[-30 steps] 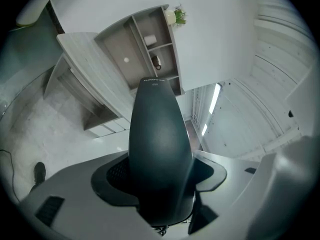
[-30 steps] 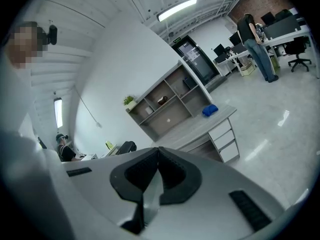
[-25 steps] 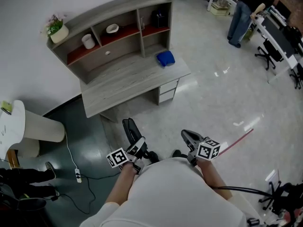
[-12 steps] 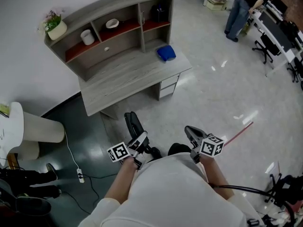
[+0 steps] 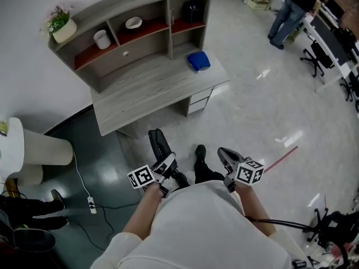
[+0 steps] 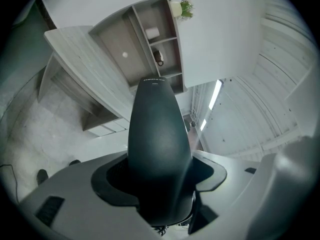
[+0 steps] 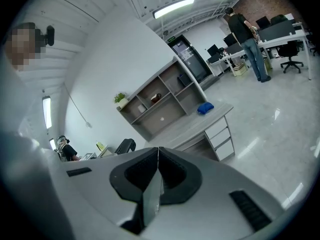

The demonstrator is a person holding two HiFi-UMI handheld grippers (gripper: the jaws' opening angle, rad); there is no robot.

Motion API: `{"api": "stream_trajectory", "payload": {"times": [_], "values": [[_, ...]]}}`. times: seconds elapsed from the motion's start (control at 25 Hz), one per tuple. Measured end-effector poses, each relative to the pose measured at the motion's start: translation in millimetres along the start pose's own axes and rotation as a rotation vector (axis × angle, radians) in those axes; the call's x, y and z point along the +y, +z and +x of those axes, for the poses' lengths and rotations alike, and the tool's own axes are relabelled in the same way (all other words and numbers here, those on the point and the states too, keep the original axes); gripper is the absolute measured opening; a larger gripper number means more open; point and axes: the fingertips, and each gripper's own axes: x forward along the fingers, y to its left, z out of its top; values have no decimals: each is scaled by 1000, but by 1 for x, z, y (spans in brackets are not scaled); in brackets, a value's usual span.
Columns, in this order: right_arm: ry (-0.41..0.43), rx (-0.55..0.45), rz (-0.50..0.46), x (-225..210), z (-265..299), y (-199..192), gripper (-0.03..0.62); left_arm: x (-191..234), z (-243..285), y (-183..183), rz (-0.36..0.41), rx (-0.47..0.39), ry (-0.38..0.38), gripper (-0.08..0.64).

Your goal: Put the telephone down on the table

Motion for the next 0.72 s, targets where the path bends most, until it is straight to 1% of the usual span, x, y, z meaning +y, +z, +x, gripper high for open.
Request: {"api": "stream_trajectory", "payload": {"times": [0.12,0.4,0.72], "values": [[21,15,2,-9,14,13,18,-2,15,5,-32,-17,-4,309],[88,53,0,-33,57,58,18,-10,57,28,-25,-39,26,310],[148,89,-7,-74,92,120,18,-21,114,54,-30,-83,53,310]]}}
